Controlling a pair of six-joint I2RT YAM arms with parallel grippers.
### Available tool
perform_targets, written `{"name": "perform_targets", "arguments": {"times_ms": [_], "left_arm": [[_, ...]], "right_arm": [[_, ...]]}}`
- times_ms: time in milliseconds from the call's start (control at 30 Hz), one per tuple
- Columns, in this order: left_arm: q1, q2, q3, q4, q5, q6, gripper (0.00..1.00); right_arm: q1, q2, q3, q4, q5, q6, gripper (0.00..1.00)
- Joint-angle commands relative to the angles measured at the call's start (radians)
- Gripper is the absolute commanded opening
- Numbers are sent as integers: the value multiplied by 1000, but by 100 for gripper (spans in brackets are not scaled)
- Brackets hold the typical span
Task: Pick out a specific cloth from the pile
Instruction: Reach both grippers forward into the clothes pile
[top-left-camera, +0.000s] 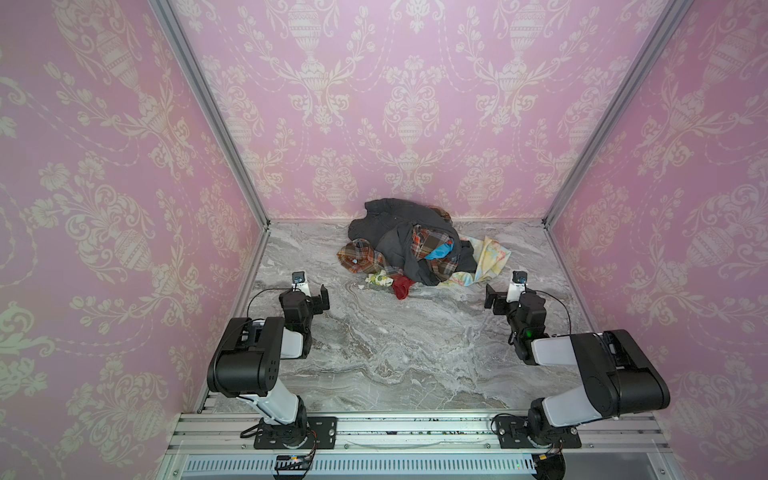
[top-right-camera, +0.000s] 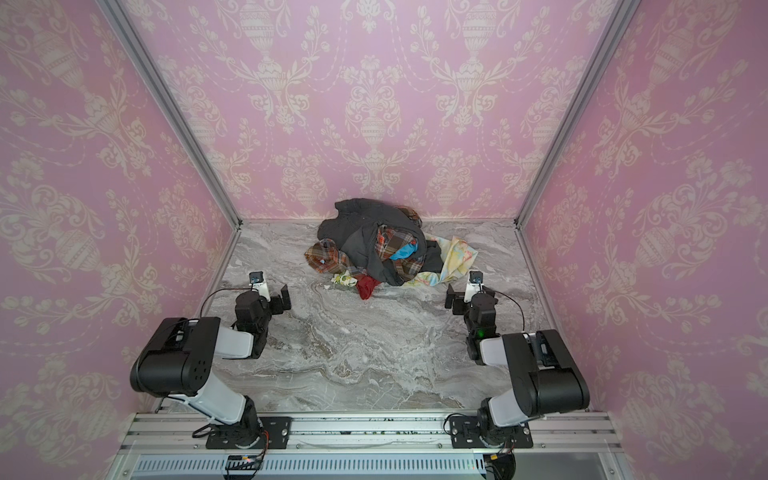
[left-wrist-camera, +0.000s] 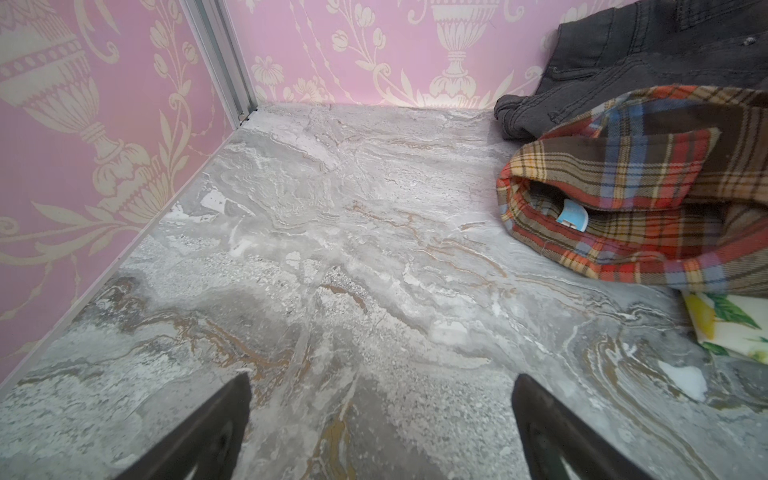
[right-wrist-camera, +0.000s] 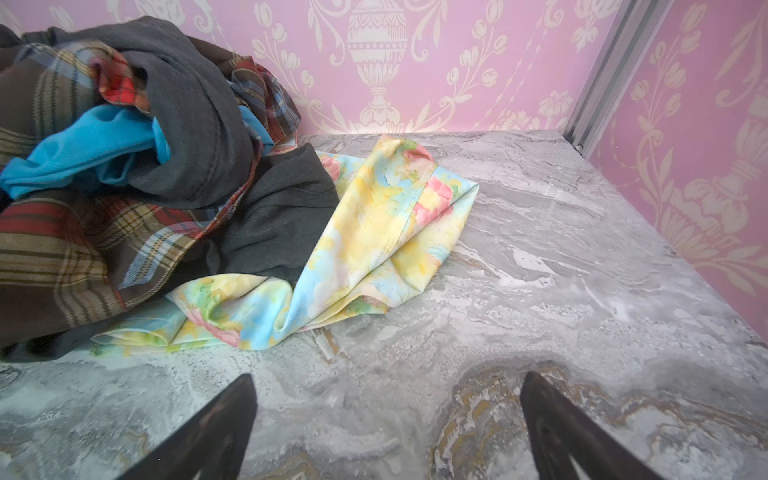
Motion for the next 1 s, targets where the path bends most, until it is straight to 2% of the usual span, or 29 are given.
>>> {"name": "perform_targets", "arguments": {"times_ms": [0, 133, 233, 367, 633, 767, 967], "left_arm": [[-11, -67, 18, -70, -33, 19, 99], [-36, -140, 77, -240, -88, 35, 99], [-77, -204, 127, -344, -160, 58, 99], [-132, -288, 201, -462, -161, 22, 99], [-193, -393, 416, -735, -30, -99, 99], [-229, -387, 562, -970, 65, -167, 96], [-374, -393, 580, -1109, 64, -270, 92]], "right_arm": [[16, -47, -25, 38, 67, -29, 100], [24, -139, -19, -65, 127, -9, 100], [24, -231, 33, -248, 165, 31, 100], [29, -322, 126, -442, 180, 100, 100], [43, -427, 324, -747, 198, 196, 100], [52, -429, 409, -867, 127, 242, 99], [78, -372, 494, -962, 11, 346, 98]]}}
